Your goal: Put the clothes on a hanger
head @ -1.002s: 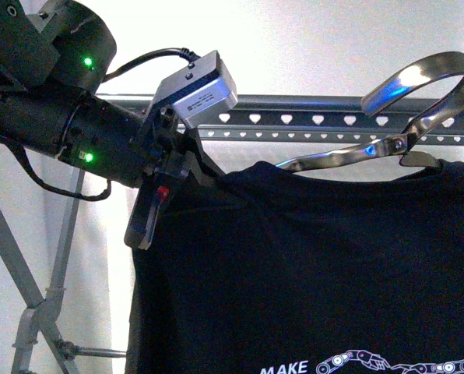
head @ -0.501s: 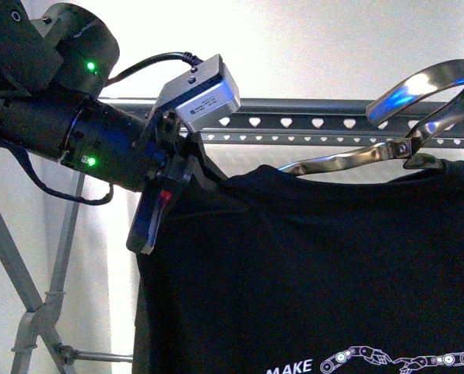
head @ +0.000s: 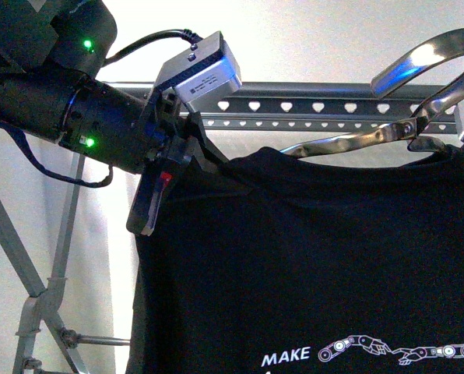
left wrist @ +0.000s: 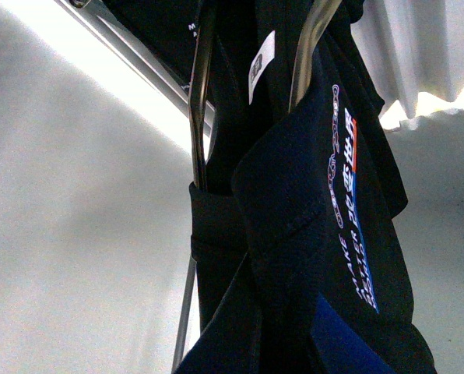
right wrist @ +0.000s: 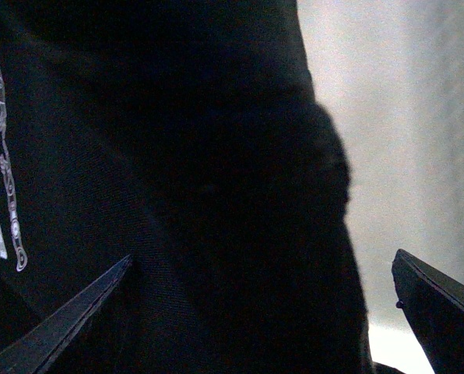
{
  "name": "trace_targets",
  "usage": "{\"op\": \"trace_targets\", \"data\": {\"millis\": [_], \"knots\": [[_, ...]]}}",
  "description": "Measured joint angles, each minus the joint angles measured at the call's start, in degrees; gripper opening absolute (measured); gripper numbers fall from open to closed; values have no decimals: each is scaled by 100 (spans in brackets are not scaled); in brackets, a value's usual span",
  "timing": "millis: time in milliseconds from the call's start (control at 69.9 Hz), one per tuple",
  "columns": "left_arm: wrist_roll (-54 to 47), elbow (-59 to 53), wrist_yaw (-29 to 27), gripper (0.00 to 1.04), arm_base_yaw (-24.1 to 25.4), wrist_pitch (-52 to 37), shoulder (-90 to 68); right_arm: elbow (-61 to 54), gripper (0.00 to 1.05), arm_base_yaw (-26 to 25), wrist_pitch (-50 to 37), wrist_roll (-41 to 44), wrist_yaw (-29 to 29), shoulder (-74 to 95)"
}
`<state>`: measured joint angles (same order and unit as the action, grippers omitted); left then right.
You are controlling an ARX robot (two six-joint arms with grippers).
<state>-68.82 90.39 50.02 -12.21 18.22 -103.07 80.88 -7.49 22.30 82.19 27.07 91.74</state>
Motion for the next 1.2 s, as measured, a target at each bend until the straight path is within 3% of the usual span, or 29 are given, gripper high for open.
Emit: {"op": "trace_targets", "data": {"millis": [57, 472, 558, 615, 1145, 1202], "knots": [[2, 0, 0, 5, 0, 0, 0, 81, 97, 20, -7, -109, 46, 52], [2, -7, 9, 5, -2, 0, 0, -66, 37, -111, 420, -153, 221, -24], [2, -7, 24, 5, -11, 0, 0, -179, 18, -243, 551, -37, 326, -92], [9, -7, 44, 5, -17, 0, 0, -227, 12, -282, 562, 85, 376, -120], [46, -9, 116, 80, 2, -37, 96, -516, 9, -459, 632, 380, 280, -186], [973, -378, 170, 89, 2, -1217, 63, -533, 9, -450, 627, 396, 223, -186]]}}
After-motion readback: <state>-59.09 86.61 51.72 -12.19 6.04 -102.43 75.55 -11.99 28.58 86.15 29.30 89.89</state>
